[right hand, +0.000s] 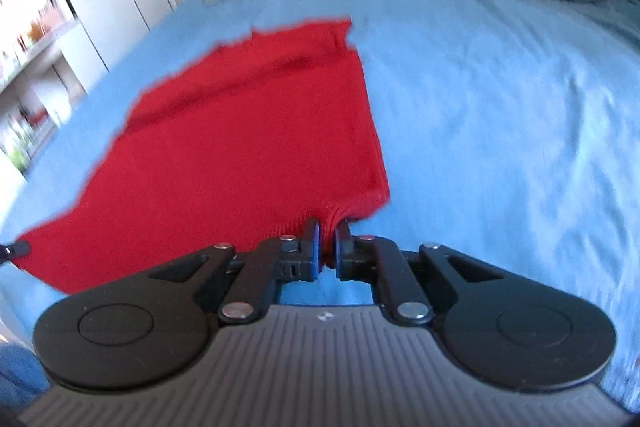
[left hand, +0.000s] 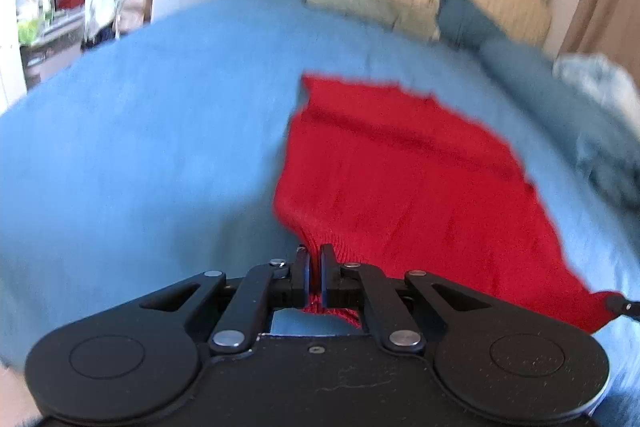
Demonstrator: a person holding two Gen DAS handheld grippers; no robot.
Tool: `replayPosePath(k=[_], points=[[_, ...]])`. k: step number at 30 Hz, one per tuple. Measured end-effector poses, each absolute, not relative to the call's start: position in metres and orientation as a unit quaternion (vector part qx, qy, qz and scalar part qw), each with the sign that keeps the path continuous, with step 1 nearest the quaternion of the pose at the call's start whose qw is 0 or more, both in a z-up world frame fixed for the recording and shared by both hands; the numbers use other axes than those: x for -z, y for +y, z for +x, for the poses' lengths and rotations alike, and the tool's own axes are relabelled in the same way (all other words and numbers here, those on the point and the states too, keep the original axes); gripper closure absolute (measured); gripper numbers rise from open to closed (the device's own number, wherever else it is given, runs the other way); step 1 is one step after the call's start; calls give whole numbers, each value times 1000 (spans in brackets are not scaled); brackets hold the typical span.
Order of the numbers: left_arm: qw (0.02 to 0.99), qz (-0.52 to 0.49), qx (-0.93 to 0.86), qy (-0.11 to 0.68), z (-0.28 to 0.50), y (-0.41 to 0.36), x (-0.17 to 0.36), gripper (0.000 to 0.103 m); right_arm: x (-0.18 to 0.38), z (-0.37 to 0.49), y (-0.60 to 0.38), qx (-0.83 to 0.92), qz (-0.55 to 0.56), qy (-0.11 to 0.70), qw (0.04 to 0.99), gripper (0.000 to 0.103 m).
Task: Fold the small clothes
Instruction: 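Grasp the sweater hem with the left tool while the right tool grasps it too, then lift the hem with both tools and fold it toward the collar, then open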
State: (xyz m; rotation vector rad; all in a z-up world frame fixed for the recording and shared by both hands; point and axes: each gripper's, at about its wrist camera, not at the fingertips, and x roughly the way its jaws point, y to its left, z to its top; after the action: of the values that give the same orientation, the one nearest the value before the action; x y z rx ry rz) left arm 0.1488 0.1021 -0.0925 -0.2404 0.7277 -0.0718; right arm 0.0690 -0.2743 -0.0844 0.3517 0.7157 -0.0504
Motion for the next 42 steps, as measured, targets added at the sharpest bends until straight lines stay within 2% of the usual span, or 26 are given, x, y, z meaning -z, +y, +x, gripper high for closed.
replayPosePath(k=[6,12,15,18,23,24,25,26,27,28,29,31,33,40,42], points=[[947,-136,30,291,231,100,40,98,26,153,-291,8,197,271,942,81],[964,-115,14,238,381,71,16,98,4,309,-301,16,213,240,947,81],[963,-106,-10,246,472,54,43,98,26,396,-302,37,195,251,947,81],[956,-97,-25,277,545,41,91,98,71,469,-302,53,173,273,945,81],[937,-98,-47,332,601,36,153,98,134,526,-311,76,165,314,932,80],[935,-103,-49,336,605,38,155,95,137,531,-313,77,163,317,931,76],[933,-110,-51,340,606,42,154,87,135,531,-314,80,157,317,932,71],[933,-115,-56,337,604,46,149,61,131,529,-314,78,149,313,935,51],[934,-117,-63,332,599,49,142,45,124,526,-312,76,140,304,939,22],[937,-112,-71,323,588,51,132,24,116,513,-309,77,125,291,946,12],[941,-99,-75,314,576,52,123,19,107,499,-304,74,107,278,952,4],[948,-73,-62,305,550,47,109,18,96,480,-291,51,77,284,954,4],[943,-60,-25,326,523,41,107,13,94,458,-271,19,55,301,952,0],[902,-60,25,428,475,35,167,13,150,427,-232,22,33,395,918,0],[907,-37,39,417,466,37,174,12,163,424,-245,43,55,411,909,0]])
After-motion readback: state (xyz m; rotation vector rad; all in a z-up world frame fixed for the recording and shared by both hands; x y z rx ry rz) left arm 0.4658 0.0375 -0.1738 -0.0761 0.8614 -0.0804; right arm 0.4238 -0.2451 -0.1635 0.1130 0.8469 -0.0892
